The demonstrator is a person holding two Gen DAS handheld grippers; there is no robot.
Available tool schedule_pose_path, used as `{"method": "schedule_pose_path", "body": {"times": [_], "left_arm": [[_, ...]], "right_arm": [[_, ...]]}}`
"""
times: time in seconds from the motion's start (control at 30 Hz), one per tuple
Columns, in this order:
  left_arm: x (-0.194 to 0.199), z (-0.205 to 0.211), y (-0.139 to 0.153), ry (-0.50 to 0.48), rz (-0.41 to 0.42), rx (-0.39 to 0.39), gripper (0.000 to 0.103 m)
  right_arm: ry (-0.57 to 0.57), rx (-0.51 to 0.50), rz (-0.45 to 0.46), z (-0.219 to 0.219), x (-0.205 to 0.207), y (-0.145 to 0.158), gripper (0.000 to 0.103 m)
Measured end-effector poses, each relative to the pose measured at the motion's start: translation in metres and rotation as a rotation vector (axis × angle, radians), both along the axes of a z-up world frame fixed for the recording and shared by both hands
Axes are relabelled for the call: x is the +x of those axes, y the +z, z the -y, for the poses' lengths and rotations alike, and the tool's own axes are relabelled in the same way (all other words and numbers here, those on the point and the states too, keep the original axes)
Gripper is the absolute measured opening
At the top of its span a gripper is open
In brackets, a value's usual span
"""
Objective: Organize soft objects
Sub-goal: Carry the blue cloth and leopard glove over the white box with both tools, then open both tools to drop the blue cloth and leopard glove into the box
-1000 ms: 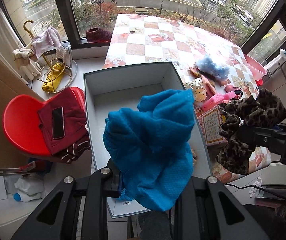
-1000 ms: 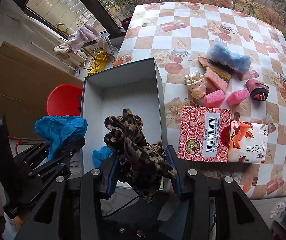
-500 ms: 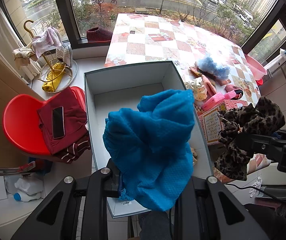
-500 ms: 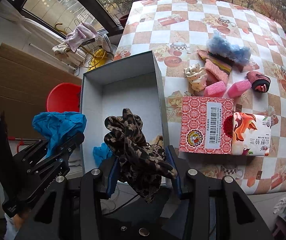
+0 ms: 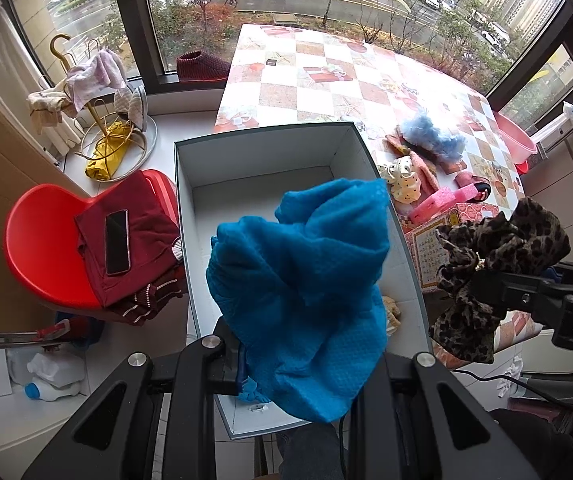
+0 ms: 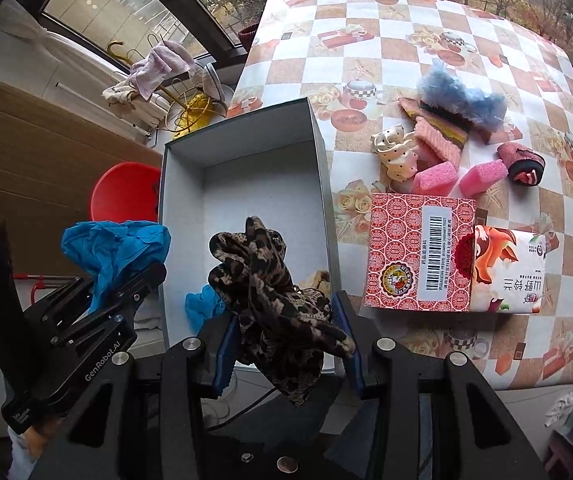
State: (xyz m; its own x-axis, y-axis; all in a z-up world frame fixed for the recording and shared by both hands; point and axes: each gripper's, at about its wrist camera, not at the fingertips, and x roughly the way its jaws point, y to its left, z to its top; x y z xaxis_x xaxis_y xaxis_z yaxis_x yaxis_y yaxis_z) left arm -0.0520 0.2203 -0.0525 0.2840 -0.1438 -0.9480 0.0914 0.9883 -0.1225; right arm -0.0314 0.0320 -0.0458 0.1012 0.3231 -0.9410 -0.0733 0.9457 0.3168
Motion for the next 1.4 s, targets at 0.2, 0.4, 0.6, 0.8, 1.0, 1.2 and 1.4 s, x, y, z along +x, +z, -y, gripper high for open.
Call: {"method": "schedule_pose_path", "body": {"times": [0.2,0.4,0.6,0.8,1.0,1.2,1.4], "left_arm": [[0.010,-0.003,-0.007,-0.003,-0.011,0.015,0.027],[0.033,-0.004,-0.012,0.005,-0.007,0.037,0.027],[0.055,-0.004,-0.020,0.011,-0.003,0.071,0.027],[0.070,-0.008,-0.033,0.027,-0.026,0.090,0.027],[0.078,-0.011,-0.045,0.038,-0.050,0.099,0.027],[0.081,-0.010,-0.048,0.035,-0.061,0.096,0.027],[0.081,-0.010,-0.047,0.038,-0.056,0.092,0.037]], "right_arm": [[0.017,-0.014,-0.013,-0.007,0.006,-0.006,0.045],[0.035,-0.018,-0.019,-0.020,0.021,-0.015,0.045],[0.059,-0.026,-0.020,-0.039,0.045,-0.024,0.045],[0.074,-0.044,-0.013,-0.054,0.066,-0.031,0.045],[0.076,-0.049,-0.027,-0.062,0.082,-0.041,0.045],[0.076,-0.055,-0.041,-0.065,0.085,-0.048,0.045],[0.079,-0.060,-0.048,-0.066,0.085,-0.051,0.045]]}}
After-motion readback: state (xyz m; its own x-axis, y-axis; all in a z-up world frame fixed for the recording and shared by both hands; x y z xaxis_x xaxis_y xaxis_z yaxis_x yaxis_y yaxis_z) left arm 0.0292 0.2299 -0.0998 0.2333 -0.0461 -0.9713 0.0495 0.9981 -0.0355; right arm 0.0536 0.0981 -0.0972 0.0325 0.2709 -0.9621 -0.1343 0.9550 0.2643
